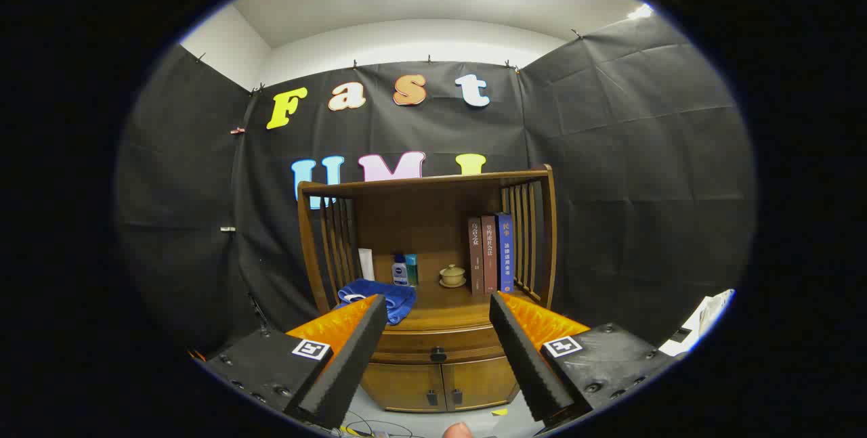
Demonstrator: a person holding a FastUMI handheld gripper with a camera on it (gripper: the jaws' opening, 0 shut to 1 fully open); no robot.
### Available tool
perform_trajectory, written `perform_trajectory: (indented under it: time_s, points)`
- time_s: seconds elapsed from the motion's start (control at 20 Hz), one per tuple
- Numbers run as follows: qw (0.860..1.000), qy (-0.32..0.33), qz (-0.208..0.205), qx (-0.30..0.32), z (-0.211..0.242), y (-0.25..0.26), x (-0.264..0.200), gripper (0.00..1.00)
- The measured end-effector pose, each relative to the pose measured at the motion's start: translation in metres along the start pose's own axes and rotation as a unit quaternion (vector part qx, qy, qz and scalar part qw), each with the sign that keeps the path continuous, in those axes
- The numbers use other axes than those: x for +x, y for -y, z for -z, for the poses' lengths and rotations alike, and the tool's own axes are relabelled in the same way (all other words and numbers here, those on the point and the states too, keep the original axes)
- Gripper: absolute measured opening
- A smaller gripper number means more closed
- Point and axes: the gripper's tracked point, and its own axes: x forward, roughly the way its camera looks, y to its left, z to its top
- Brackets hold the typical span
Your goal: Pull open the drawer, take out the items inside it, and place them on the countertop above the cabinet.
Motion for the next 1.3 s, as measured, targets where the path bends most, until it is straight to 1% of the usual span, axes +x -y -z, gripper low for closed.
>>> perform_trajectory:
  time_s: [0.45,0.9,1.05,1.2,1.3]
  points:
    - [1.0,0.008,-0.002,-0.004,-0.002,0.002,0.0,0.99]
    - [1.0,0.011,0.004,-0.002,-0.003,0.009,0.002,0.98]
    - [1.0,0.009,0.007,-0.004,0.003,0.01,0.004,0.99]
    - [1.0,0.011,0.01,-0.012,0.012,0.012,0.011,0.98]
    - [0.999,0.026,0.012,-0.02,0.016,0.012,0.024,0.98]
